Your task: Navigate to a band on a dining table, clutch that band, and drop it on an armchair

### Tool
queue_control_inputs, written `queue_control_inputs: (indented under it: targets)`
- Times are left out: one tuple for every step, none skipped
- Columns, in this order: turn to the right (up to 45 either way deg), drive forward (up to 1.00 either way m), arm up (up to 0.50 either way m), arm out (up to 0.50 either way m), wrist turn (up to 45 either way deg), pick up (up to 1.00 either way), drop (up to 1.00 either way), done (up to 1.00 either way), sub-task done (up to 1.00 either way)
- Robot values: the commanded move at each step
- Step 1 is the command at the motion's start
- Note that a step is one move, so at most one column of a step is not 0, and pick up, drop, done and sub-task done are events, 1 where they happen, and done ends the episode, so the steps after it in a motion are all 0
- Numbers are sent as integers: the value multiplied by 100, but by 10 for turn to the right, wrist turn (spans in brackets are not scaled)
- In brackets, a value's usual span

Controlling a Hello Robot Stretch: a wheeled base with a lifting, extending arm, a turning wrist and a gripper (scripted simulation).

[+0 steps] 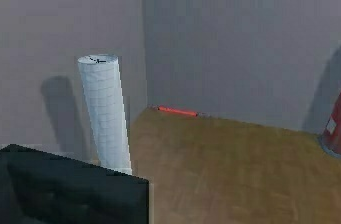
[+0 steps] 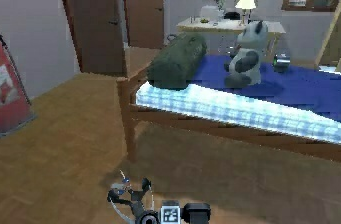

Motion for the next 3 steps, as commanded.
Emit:
queue_control_inputs:
  targets:
    - [-300,0,0,0,0,0,0,0,0]
    - [-30,0,0,0,0,0,0,0,0]
    - [330,0,0,0,0,0,0,0,0]
